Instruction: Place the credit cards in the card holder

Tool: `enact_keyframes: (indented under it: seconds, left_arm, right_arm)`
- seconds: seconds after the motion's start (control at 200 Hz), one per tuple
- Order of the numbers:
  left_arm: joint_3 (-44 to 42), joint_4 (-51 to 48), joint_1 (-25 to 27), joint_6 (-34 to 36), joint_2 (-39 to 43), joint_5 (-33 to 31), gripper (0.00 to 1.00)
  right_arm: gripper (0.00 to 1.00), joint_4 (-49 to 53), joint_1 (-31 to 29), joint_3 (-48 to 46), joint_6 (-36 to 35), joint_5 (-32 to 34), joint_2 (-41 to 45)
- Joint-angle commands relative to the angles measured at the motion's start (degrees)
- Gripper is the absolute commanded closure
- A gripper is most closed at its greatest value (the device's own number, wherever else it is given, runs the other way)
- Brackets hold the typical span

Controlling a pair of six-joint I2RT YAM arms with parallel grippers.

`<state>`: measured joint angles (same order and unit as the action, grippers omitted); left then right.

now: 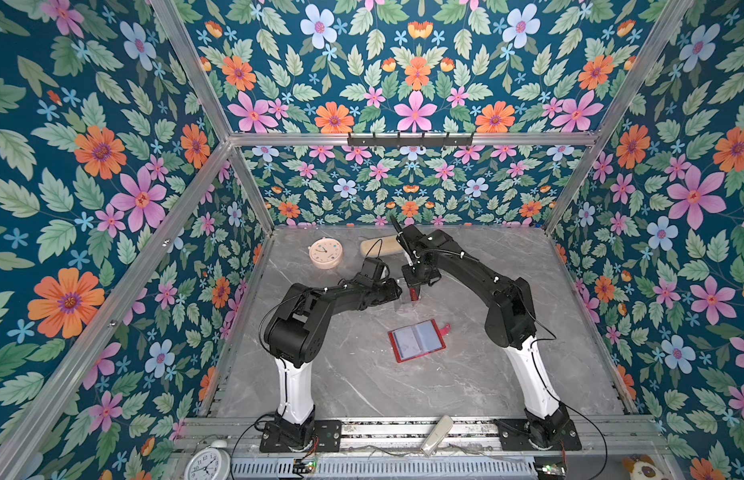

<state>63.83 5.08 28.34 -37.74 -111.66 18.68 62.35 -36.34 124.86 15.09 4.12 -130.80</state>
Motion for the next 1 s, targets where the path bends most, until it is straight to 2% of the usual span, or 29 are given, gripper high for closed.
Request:
enact_keyframes:
  seconds: [0.0, 0.2, 0.34, 0.505, 0.71, 0.875, 0.995]
  left_arm:
    - [0.7, -4.6, -0.1, 2.2, 0.9, -0.9, 0.54]
    - [1.2, -5.6, 0.4, 5.5, 5.6, -0.7, 0.37]
    - [-1.0, -6.6, 1.3, 7.9, 11.7, -2.5, 0.35]
    - [-7.9, -7.5, 3.7, 9.2, 20.0, -5.2, 0.35]
    - [-19.2, -7.7, 7.6, 6.6, 30.1, -8.3, 0.38]
    - [-27.1, -4.0, 10.2, 2.9, 34.8, -7.2, 0.45]
    - [-31.5, 1.0, 11.5, 0.1, 35.4, -5.3, 0.59]
  right_arm:
    - [1.0, -2.1, 0.3, -3.6, 0.5, -0.8, 3.3]
    - [1.0, -11.4, 1.2, -15.3, 2.9, -6.1, 12.7]
    - [1.0, -18.5, 2.1, -26.0, 4.2, -8.9, 20.8]
    - [1.0, -25.2, 3.0, -39.3, 5.1, -12.5, 30.3]
    - [1.0, -32.6, 3.1, -55.6, 7.3, -16.8, 41.5]
    - [1.0, -39.8, 3.2, -67.2, 9.1, -20.7, 47.0]
    - [1.0, -45.4, 3.1, -73.2, 10.3, -24.0, 48.0]
